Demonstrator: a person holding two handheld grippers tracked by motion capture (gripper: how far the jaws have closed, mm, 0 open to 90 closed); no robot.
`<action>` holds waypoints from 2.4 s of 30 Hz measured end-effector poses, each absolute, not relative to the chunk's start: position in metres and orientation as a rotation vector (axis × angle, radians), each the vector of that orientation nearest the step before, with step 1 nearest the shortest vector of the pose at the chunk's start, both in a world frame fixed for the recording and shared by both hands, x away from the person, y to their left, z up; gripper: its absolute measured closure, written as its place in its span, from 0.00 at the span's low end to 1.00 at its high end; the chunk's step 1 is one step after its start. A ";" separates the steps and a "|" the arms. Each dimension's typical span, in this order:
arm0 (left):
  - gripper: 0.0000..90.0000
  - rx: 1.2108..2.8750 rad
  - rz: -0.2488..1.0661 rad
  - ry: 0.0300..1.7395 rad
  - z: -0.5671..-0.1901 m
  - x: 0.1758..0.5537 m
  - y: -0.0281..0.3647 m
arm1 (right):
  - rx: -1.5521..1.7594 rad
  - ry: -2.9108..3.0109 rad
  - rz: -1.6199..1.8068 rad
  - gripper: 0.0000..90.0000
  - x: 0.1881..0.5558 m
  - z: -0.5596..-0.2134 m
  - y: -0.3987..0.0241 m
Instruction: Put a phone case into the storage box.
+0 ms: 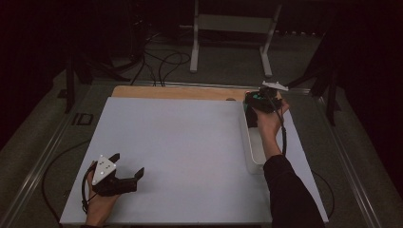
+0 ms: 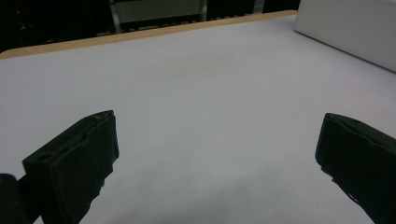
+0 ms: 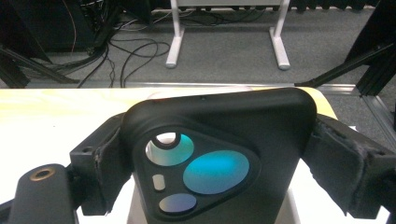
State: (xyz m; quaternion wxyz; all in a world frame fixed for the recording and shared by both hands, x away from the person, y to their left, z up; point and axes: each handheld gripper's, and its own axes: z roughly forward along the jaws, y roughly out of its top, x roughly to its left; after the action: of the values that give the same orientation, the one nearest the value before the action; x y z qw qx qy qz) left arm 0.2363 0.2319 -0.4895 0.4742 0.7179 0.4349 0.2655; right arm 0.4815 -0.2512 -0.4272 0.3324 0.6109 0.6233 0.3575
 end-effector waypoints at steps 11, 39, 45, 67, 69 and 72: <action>0.00 1.749 0.647 1.069 -0.489 0.236 0.233 | 1.576 1.657 0.924 0.14 0.489 -0.431 -0.246; 0.00 1.751 0.643 1.064 -0.489 0.236 0.232 | 1.548 1.656 0.980 0.08 0.490 -0.427 -0.252; 0.00 1.753 0.642 1.063 -0.490 0.236 0.232 | 1.535 1.628 0.997 0.08 0.488 -0.421 -0.255; 0.00 1.753 0.635 1.062 -0.489 0.236 0.232 | 1.523 1.748 1.069 0.08 0.469 -0.413 -0.254; 0.00 1.756 0.632 1.062 -0.489 0.237 0.232 | 1.497 1.775 1.074 0.08 0.462 -0.414 -0.252; 0.00 1.759 0.629 1.060 -0.489 0.237 0.231 | 1.478 1.803 1.092 0.08 0.452 -0.414 -0.251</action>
State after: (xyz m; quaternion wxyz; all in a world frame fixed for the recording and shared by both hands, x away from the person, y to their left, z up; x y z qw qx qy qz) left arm 0.2370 0.2311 -0.4887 0.4767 0.7201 0.4337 0.2572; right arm 0.4519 -0.2507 -0.4141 0.2796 0.5512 0.6724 0.4073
